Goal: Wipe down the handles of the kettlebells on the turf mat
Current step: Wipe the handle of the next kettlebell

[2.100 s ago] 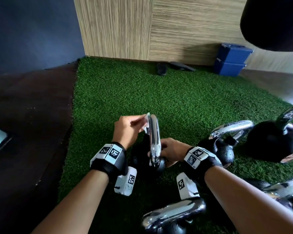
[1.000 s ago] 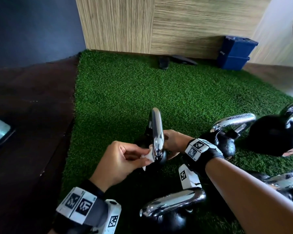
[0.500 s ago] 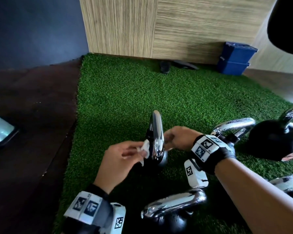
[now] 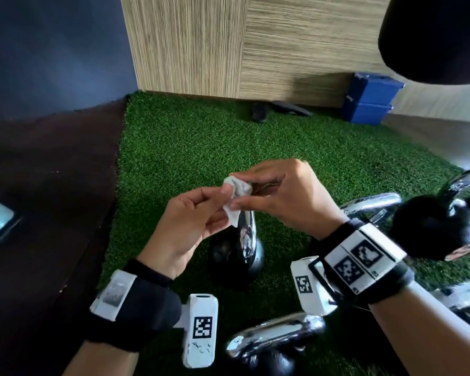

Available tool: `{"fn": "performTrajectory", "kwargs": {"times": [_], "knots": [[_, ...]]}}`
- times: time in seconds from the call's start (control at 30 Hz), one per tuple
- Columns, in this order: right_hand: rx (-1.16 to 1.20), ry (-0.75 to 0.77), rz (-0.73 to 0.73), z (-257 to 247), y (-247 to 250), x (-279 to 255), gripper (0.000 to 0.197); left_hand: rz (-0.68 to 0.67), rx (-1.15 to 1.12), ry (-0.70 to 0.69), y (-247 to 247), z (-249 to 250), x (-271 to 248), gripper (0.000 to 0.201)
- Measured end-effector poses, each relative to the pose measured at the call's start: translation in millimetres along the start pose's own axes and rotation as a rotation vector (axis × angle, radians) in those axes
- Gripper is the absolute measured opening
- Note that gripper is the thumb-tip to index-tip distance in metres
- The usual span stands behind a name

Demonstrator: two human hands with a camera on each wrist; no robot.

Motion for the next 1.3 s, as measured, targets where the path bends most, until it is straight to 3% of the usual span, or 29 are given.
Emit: {"fn": "performTrajectory", "kwargs": {"times": [0.13, 0.2, 0.33, 0.43, 0.5, 0.57, 0.67, 0.8, 0.97, 1.07, 1.2, 1.3], "knots": [[-0.015, -0.088, 0.055, 10.5, 3.7, 3.9, 0.031, -0.002, 0.251, -0.057, 8.0, -5.9, 0.8, 0.038], [-0.039, -0.171, 0.067, 20.8, 12.5, 3.7, 0.029, -0.054, 0.49, -0.086, 22.4, -13.5, 3.0, 0.037], [-0.051, -0.366, 0.14, 59.0, 28.4, 4.5, 0.028, -0.444, 1.018, 0.122, 40.2, -70.7, 5.0, 0.14], [0.0, -0.5, 0.147, 92.6, 25.2, 9.2, 0.028, -0.526, 1.163, 0.118, 25.6, -114.7, 5.3, 0.166], [-0.06, -0.539, 0.145, 115.5, 20.6, 12.0, 0.021, -0.405, 1.11, 0.013, 15.2, -127.9, 8.9, 0.158], [-0.052, -0.556, 0.145, 132.7, 13.7, 13.5, 0.016, -0.323, 1.057, -0.105, 16.5, -133.6, 13.9, 0.137], [0.076, -0.602, 0.174, 153.9, 1.4, 15.3, 0.02, -0.375, 0.94, -0.217, 29.2, -133.8, 22.4, 0.115], [0.277, -0.664, 0.172, 162.6, -17.5, 17.7, 0.021, -0.496, 0.799, -0.216, 38.9, -134.0, 30.8, 0.112], [0.149, -0.684, 0.149, 163.2, -18.4, 14.4, 0.027, -0.448, 0.783, -0.181, 40.3, -138.1, 28.7, 0.115], [0.176, -0.654, 0.132, 159.1, -20.2, 19.5, 0.012, -0.458, 0.803, -0.161, 39.3, -138.9, 28.9, 0.118], [0.265, -0.514, 0.329, 153.1, -20.8, 29.2, 0.009, -0.451, 0.848, -0.177, 38.6, -135.0, 28.4, 0.117], [0.279, -0.525, 0.335, 156.4, -24.0, 27.6, 0.02, -0.445, 0.892, -0.162, 36.5, -132.8, 28.5, 0.116]]}}
Point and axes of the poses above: each hand's wrist, its own x-axis towards the middle knuckle, its own y-axis out of the back of the hand, z = x × y, the point moved 3 cm from there along x, towards the middle knuckle, and after that the axes turned 8 degrees about -y, right-handed, at the moved point
